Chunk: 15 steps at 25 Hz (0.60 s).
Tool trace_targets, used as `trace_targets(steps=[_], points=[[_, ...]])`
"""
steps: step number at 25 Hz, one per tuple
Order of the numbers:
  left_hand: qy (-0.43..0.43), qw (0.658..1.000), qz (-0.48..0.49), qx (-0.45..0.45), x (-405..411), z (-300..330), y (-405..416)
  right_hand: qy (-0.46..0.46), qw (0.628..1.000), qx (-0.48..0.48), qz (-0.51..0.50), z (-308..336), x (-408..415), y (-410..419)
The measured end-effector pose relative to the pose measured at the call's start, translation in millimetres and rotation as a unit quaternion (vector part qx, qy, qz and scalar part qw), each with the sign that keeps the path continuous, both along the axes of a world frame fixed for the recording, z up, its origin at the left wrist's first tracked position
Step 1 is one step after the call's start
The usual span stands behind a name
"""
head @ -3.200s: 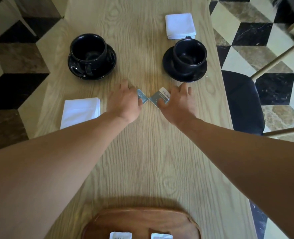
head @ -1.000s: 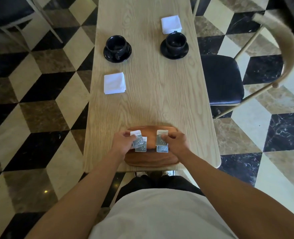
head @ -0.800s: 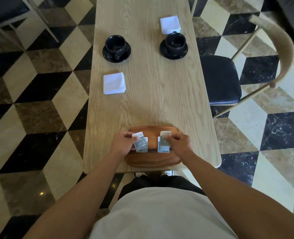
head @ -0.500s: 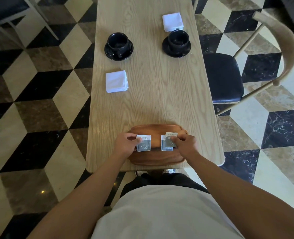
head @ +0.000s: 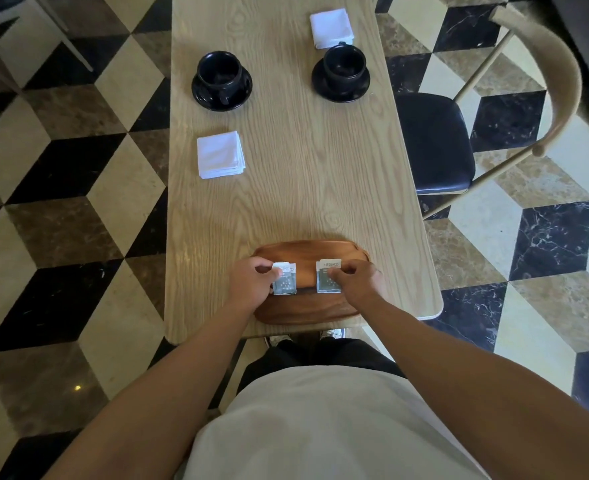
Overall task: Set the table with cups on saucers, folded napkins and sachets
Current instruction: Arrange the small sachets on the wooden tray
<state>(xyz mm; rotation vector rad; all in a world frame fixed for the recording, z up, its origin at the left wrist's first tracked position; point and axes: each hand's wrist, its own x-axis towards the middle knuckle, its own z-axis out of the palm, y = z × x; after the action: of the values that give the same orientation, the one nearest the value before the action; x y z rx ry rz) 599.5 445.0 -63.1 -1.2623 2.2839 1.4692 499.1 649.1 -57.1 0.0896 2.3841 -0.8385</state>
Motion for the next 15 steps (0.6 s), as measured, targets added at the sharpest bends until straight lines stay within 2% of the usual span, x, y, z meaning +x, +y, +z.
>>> trace_targets(steps=[7,11,15], points=[[-0.020,0.992,-0.065,-0.108,-5,-2,6,0.046,0.997,0.051,0.028,-10,2,-5],[-0.049,0.986,-0.102,-0.126,-9,0,8,0.078,0.995,0.048,0.028,-11,2,-7],[-0.058,0.984,-0.102,-0.137,-10,1,12,0.118,0.988,0.024,0.092,-11,8,-11]])
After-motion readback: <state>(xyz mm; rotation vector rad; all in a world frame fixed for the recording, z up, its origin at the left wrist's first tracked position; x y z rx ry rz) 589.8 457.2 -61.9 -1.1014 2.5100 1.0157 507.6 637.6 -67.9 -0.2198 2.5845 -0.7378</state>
